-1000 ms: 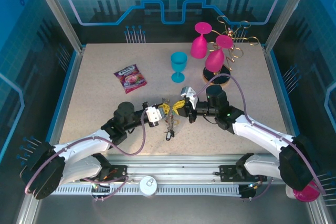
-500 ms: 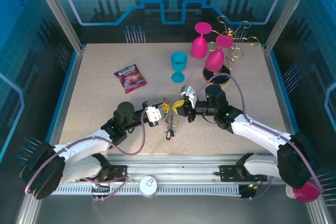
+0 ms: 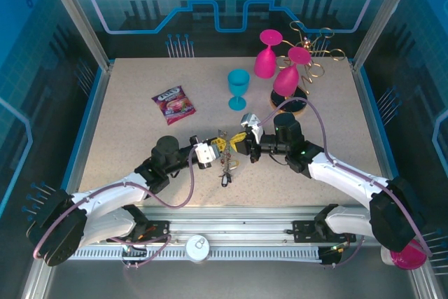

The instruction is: Put the keys on the keyring

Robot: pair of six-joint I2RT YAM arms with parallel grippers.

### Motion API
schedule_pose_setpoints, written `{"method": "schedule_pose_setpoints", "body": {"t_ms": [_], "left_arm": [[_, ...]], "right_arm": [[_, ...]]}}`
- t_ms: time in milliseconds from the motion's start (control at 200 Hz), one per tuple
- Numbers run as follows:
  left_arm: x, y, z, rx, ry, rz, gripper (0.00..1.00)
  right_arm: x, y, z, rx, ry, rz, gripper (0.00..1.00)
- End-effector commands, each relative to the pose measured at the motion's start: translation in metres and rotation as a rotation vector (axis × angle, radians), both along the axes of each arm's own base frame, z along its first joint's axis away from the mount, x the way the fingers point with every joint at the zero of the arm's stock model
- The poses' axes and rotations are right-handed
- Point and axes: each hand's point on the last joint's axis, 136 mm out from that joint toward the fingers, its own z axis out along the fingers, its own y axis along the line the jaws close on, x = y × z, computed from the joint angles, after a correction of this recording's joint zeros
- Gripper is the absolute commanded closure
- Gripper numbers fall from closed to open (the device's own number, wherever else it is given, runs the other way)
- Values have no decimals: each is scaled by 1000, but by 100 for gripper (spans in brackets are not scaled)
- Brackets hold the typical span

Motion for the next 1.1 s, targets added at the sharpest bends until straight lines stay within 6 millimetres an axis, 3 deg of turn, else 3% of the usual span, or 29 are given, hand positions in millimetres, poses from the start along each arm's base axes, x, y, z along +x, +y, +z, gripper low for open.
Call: {"method": "schedule_pose_setpoints", "body": {"t_ms": [0,420,1091], "left_arm": [[-12,-8,4,3,-38,-64,100],[-13,-9,7,-9,-48,-73,100],[-11,-8,-2,32,-54,-63,100]], "right_arm": [[23,-6,12,18,-33,-84,100],[28,-4,6,10,-5,-103,100],[31,-6,14,45,11,-113,100]]}}
